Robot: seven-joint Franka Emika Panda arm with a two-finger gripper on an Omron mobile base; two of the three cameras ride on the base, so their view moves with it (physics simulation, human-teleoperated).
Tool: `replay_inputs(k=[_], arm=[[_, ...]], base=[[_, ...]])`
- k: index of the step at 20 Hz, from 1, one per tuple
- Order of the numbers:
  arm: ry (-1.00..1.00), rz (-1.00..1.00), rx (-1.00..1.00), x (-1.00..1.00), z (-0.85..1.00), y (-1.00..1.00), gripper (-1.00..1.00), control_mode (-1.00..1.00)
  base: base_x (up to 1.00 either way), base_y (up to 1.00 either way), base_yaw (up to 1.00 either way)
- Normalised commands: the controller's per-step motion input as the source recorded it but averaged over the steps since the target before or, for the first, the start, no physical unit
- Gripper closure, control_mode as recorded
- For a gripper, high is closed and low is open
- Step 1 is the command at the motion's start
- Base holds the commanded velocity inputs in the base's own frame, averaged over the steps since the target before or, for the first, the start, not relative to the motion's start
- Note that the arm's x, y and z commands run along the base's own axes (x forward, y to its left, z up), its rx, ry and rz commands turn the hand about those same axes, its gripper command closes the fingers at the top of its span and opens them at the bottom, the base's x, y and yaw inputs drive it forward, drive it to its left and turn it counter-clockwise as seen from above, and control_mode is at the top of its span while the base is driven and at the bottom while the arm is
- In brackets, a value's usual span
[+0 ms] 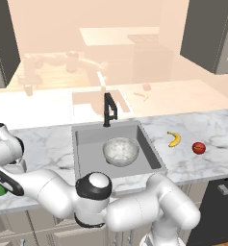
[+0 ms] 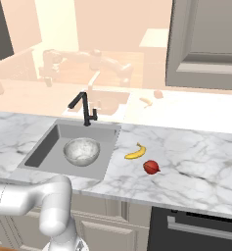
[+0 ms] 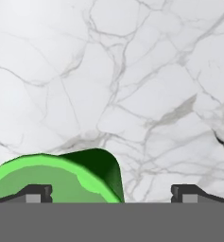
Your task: Remove the onion and banana from the sink. Then move the bowl and cup from the counter to the sink for washing.
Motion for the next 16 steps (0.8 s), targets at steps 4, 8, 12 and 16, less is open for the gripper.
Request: replay_inputs(k=[4,8,12,16], arm=[[0.0,0.0,-0.01,-0.08,-0.11,0.0,1.0,-1.0],[0.01,-0.02,-0.01,-0.05,-0.1,0.01,1.0,-1.0],[0.0,-0.06,-0.01,-0.08,0.0,-0.03,1.0,-1.0],[0.0,-0.08,0.0,-0.08,0.06,-0.09,1.0,-1.0]], base=[[0.0,0.0,0.0],[0.0,0.0,0.0],[0.0,0.0,0.0],[0.0,0.0,0.0]])
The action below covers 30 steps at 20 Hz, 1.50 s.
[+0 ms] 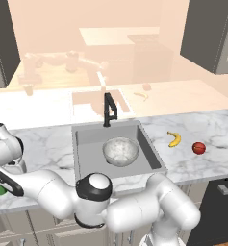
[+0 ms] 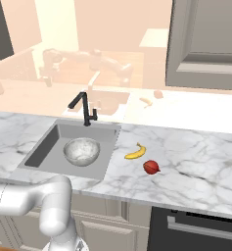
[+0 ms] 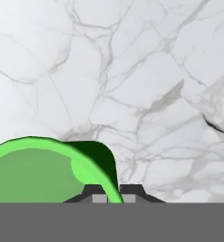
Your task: Remove the onion and banana from the sink. Then move the bowl and cup from the counter to the sink for washing.
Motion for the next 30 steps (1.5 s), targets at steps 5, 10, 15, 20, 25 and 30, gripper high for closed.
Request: replay_inputs(k=[5,10,15,20,25,30], arm=[[0.0,-0.11,0.0,-0.11,0.12,-0.26,1.0,-1.0],[0.0,-0.1,0.0,-0.09,0.12,-0.31,1.0,-1.0],[-0.01,-0.07,0.0,-0.14,0.07,-0.35,1.0,-1.0],[-0.04,-0.06,0.0,-0.15,0.06,-0.33,1.0,-1.0],[-0.01,-0.04,0.0,-0.13,0.09,-0.32,1.0,-1.0],[0.0,-0.02,0.0,-0.09,0.09,-0.33,1.0,-1.0]], base=[[0.0,0.0,0.0],[0.0,0.0,0.0],[0.0,0.0,0.0],[0.0,0.0,0.0],[0.0,0.0,0.0],[0.0,0.0,0.0]])
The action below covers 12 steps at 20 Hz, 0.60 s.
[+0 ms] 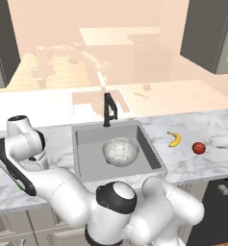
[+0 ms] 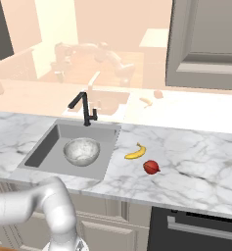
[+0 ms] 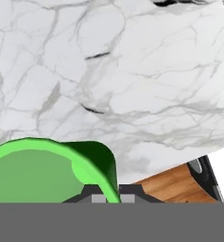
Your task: Remove the onion and banana from the sink. Then move the bowl and cup from the counter to the sink for washing.
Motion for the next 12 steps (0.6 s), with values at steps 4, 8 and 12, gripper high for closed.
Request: replay_inputs(k=[4,8,12], arm=[[0.0,0.0,0.0,-0.06,0.1,-0.32,1.0,-1.0],[0.0,0.0,0.0,0.0,0.12,-0.32,1.0,-1.0],[0.0,0.0,0.0,0.0,0.09,-0.31,1.0,-1.0]], base=[[0.0,0.0,0.0],[0.0,0.0,0.0],[0.0,0.0,0.0]])
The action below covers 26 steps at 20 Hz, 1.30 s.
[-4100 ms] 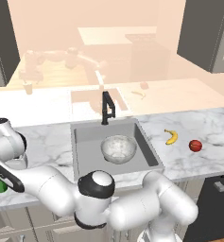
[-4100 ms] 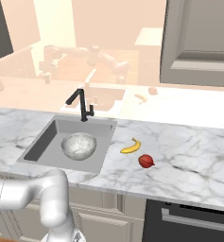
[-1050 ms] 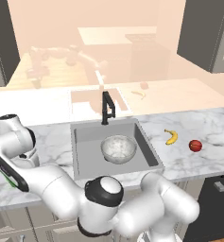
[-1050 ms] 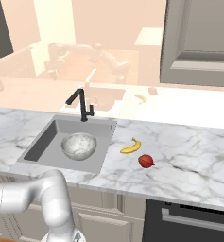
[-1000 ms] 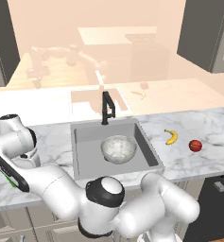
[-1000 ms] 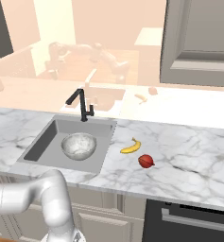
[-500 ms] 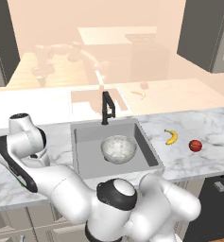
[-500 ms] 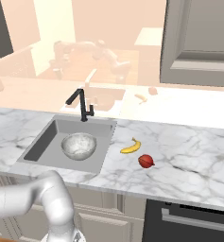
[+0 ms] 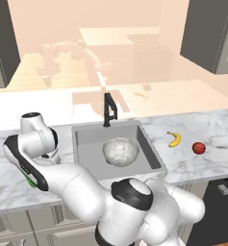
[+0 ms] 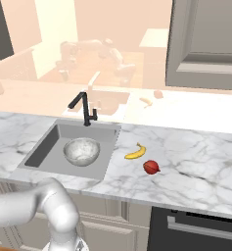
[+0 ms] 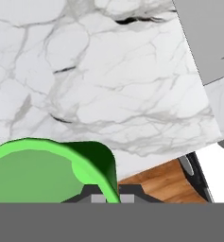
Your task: Remove the onion and banana from the sink. Then move the bowl and cup from the counter to the sink for washing.
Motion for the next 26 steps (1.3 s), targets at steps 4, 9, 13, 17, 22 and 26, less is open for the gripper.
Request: replay_inputs(k=[4,9,13,17,22,26], arm=[[0.0,0.0,0.0,0.0,0.05,-0.31,1.0,-1.0],[-0.06,-0.05,-0.01,0.0,0.0,-0.3,1.0,-1.0],[-0.13,-0.06,0.0,0.0,0.01,-0.32,1.0,-1.0],[-0.14,-0.11,0.0,0.0,0.0,-0.31,1.0,-1.0],[-0.04,-0.07,0.01,0.0,0.03,-0.33,1.0,-1.0],[0.0,-0.04,0.03,0.0,0.06,-0.35,1.0,-1.0]], base=[[0.0,0.0,0.0],[0.0,0.0,0.0],[0.0,0.0,0.0],[0.0,0.0,0.0],[0.0,0.0,0.0],[0.0,0.0,0.0]])
